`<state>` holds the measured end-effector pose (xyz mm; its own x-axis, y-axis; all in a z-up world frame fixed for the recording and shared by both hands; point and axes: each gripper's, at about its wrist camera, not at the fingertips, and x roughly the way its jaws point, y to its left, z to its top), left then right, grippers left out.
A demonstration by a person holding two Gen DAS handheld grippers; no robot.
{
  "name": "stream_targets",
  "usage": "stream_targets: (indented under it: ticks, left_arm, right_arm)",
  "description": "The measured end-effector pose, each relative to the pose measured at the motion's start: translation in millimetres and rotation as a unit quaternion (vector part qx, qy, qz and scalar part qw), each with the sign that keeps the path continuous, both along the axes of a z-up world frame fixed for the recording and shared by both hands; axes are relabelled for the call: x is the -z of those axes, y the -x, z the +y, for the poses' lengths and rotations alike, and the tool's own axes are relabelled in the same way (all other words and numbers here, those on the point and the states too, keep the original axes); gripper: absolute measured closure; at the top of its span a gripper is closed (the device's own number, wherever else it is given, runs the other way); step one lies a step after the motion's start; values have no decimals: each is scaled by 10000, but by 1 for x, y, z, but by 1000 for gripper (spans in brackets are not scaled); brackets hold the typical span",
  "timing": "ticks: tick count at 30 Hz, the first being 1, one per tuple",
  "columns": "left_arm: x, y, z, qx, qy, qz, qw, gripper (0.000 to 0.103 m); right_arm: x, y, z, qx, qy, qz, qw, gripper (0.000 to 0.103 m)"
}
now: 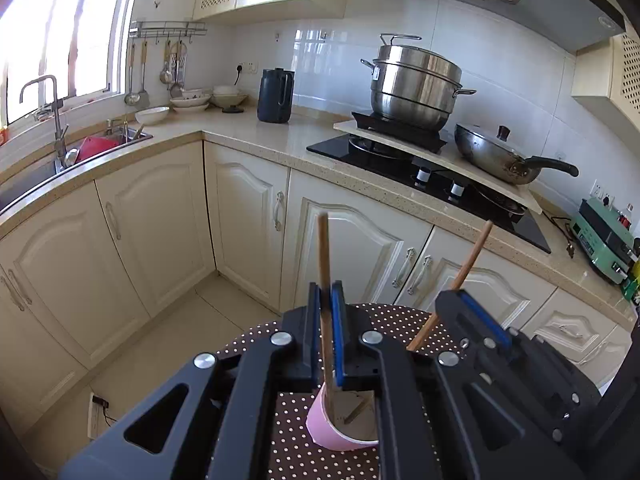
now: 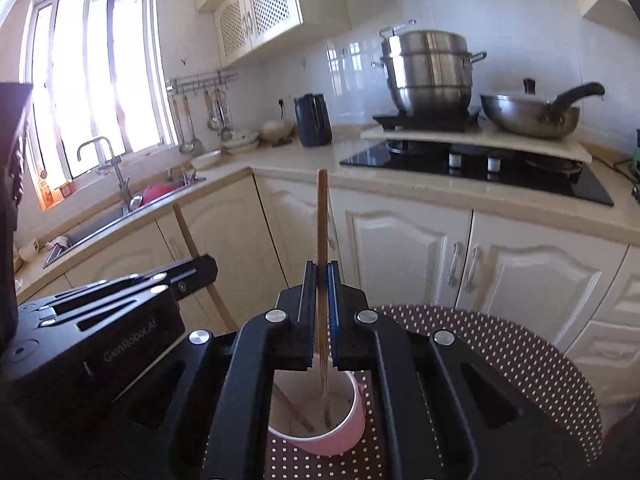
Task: Organize utensils
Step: 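Open the left gripper to release the chopstick into the cup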
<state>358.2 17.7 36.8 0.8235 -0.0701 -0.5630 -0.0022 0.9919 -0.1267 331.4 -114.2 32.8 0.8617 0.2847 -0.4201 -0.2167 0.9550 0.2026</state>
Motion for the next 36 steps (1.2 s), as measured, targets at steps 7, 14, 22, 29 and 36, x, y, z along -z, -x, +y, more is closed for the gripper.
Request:
stream_targets:
  ticks: [7, 14, 22, 29, 36]
  left_arm:
    - [6, 4, -5, -64, -321, -267, 9991, 94]
    - [0, 12, 2, -167, -349, -401, 9984, 81]
    - [-15, 34, 0, -69, -416, -670, 9969, 73]
    - [-33, 63, -5, -55, -447, -976, 9942, 68]
    - [-42, 99, -4, 29, -495, -1266, 9907, 63]
  right_arm:
    - [4, 1, 9, -137, 159, 133, 9997, 96]
    - [-5, 12, 7, -11, 323, 49, 9995, 29]
    - [-21, 34, -2, 102, 422, -202, 9989, 29]
    - [-37, 57, -8, 71, 418, -426, 9982, 29]
    - [-42, 82, -17, 24, 340, -497, 9982, 28]
